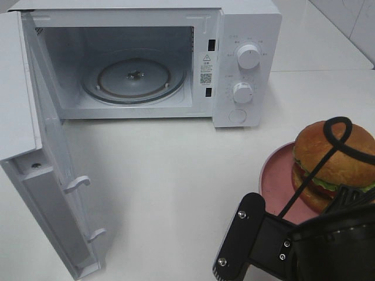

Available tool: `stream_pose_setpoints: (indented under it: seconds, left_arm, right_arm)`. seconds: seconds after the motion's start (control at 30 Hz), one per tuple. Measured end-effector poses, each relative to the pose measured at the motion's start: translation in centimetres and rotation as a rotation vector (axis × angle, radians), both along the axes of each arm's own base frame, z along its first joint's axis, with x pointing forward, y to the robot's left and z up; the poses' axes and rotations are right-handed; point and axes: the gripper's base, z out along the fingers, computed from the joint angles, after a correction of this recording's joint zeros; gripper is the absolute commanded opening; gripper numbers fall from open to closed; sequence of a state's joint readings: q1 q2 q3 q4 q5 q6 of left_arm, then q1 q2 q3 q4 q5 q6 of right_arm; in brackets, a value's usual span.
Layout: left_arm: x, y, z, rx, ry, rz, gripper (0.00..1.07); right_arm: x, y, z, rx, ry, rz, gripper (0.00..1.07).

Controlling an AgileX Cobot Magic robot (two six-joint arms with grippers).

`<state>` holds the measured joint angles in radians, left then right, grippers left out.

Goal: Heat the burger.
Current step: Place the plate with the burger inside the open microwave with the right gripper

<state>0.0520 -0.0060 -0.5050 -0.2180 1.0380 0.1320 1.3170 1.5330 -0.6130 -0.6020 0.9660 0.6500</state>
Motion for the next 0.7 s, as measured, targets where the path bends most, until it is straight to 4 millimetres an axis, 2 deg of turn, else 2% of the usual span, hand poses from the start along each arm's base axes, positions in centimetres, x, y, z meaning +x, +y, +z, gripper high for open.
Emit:
stream_pose_setpoints:
  seconds: [0.7]
  left_arm:
    - [0.0, 0.0, 0.0, 0.000, 0.000, 0.000, 1.00]
  right_arm:
    - [0.9, 1.2, 0.2, -0.032, -0.022, 0.320, 0.00]
